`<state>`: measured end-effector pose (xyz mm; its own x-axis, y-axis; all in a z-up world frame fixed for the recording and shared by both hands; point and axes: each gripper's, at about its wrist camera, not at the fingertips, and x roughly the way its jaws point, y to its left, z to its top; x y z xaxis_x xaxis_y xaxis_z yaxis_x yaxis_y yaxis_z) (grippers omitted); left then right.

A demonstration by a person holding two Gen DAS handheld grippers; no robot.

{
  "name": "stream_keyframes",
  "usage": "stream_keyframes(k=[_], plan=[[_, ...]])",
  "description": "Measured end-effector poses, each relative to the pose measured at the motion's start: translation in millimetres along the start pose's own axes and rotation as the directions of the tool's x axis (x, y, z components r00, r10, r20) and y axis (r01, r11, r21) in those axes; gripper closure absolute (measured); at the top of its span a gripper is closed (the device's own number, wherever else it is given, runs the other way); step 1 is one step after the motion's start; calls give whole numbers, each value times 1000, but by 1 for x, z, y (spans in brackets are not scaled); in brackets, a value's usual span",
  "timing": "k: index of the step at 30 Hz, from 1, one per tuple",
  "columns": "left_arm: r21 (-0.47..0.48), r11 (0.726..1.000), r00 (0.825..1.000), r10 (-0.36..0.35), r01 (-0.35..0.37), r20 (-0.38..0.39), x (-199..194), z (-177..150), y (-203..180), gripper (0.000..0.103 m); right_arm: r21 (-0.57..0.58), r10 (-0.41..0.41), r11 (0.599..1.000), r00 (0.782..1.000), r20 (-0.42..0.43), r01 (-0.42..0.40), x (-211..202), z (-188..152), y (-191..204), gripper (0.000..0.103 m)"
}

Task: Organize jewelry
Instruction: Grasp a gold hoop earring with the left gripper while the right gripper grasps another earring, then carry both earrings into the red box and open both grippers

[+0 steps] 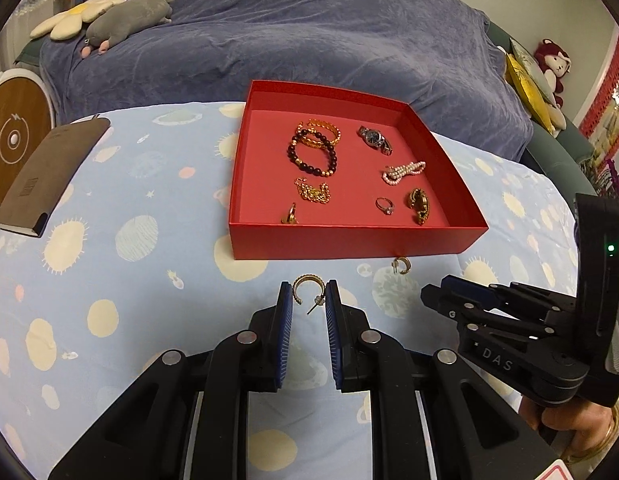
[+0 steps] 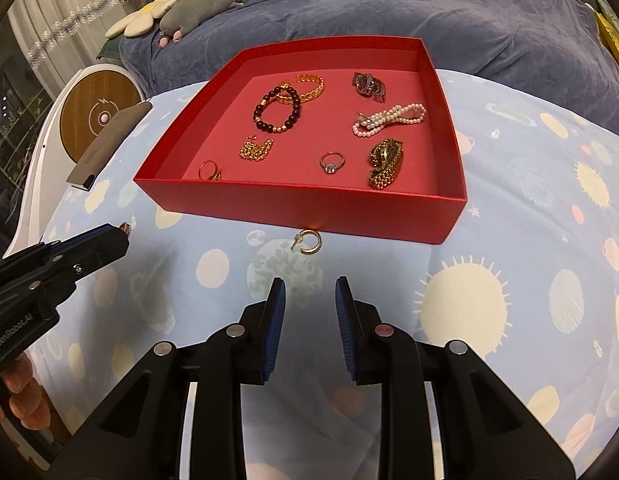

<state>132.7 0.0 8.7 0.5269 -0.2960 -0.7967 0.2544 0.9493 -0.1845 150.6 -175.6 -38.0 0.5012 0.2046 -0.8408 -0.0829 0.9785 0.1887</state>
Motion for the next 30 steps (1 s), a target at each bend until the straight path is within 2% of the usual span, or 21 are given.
stream_keyframes(k=[6,14,18,25,30], plan=[[-10,1000,1000,-16,16,2,1,3,3,89,15,-15,1000,1000,-9,15,22,11,4,78],[-17,1000,1000,-22,21,-6,2,2,11,89,-3,-60,998,998,9,60,30,18,14,76],[-28,999,1000,-18,18,-5,0,2,16,89,-52,-105,993,994,21,106,30,13,19,84],[-29,999,1000,-18,19,4,-4,3,14,89,-49,-93,994,996,15,93,19,4,14,84],[-23,999,999,-32,32,21,-9,11,6,89,-39,-65,997,997,43,66,-4,2,11,84]])
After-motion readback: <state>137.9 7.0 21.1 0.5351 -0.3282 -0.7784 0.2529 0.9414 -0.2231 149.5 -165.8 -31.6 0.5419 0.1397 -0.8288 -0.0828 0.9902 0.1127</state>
